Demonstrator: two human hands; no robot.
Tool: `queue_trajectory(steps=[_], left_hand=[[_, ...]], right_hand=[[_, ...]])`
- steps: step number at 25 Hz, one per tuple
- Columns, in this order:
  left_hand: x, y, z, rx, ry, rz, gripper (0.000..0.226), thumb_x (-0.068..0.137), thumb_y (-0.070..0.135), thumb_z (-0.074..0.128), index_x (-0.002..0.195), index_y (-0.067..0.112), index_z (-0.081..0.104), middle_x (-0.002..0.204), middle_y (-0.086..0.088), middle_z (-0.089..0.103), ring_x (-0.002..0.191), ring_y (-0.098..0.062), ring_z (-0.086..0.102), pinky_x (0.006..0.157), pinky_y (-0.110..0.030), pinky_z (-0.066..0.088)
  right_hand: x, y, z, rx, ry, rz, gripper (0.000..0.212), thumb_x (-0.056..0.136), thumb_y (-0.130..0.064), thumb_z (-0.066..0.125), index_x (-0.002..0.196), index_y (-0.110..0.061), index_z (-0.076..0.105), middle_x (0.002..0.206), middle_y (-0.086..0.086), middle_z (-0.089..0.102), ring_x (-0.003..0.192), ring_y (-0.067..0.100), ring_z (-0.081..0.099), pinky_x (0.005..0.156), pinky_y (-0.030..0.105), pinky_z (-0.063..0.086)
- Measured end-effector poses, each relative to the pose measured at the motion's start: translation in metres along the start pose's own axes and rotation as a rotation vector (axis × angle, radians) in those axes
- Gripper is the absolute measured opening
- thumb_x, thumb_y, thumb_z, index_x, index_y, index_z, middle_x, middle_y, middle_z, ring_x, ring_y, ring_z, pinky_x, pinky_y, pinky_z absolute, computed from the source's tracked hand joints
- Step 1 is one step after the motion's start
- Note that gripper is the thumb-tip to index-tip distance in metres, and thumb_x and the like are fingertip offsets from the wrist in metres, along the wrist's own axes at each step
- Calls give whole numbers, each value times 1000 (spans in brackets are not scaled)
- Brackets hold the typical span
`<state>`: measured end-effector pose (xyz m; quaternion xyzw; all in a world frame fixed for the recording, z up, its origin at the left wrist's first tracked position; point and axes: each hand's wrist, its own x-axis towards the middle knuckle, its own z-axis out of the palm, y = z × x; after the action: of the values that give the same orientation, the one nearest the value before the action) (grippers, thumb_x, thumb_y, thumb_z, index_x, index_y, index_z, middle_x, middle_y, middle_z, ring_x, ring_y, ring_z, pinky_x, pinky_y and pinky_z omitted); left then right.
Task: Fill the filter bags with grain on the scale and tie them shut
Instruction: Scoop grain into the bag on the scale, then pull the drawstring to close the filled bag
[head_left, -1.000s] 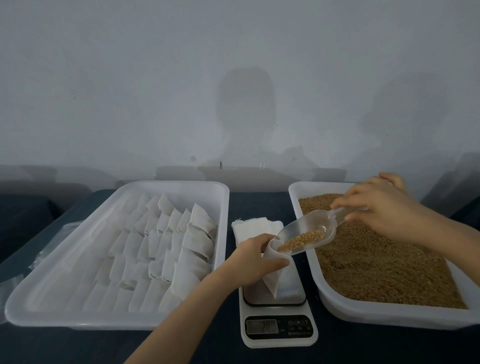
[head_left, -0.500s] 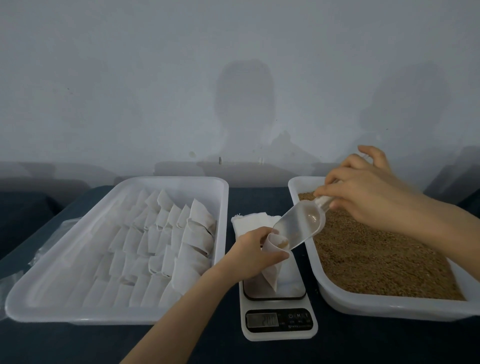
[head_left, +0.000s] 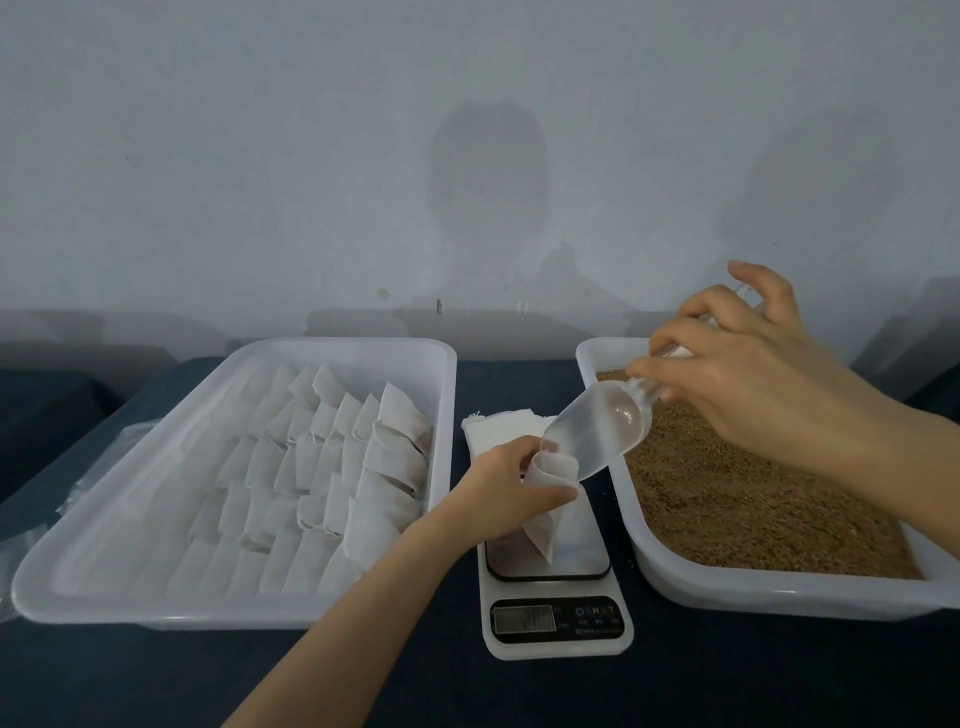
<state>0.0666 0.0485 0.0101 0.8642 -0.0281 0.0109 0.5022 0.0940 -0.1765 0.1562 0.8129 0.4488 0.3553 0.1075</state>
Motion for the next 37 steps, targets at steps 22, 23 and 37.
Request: queue_trajectory(steps=[22,23,37], left_hand=[[0,-1,0,27,-19,1,58,80,48,71,132,35,48,123,14,54,108,-8,53,77,-13,46],[-1,-1,0,26,-20,3,58,80,48,71,132,34,48,121,15,53,107,-7,53,74,-12,46],[0,0,0,35,-30,1,57,81,46,71,132,34,48,125,12,55,109,-10,54,79,-16,48]], right_hand=[[-101,32,96,-15,-433,529,34,76,-30,73,108,-39,67,101,-13,66,104,14,57,102,42,17],[-102,29,98,-12,-450,549,32,80,-34,68,111,-42,64,104,-16,64,106,12,54,102,40,16],[-122,27,116,255,-682,728,26,91,-47,50,116,-52,53,100,-23,57,102,6,51,100,41,31]])
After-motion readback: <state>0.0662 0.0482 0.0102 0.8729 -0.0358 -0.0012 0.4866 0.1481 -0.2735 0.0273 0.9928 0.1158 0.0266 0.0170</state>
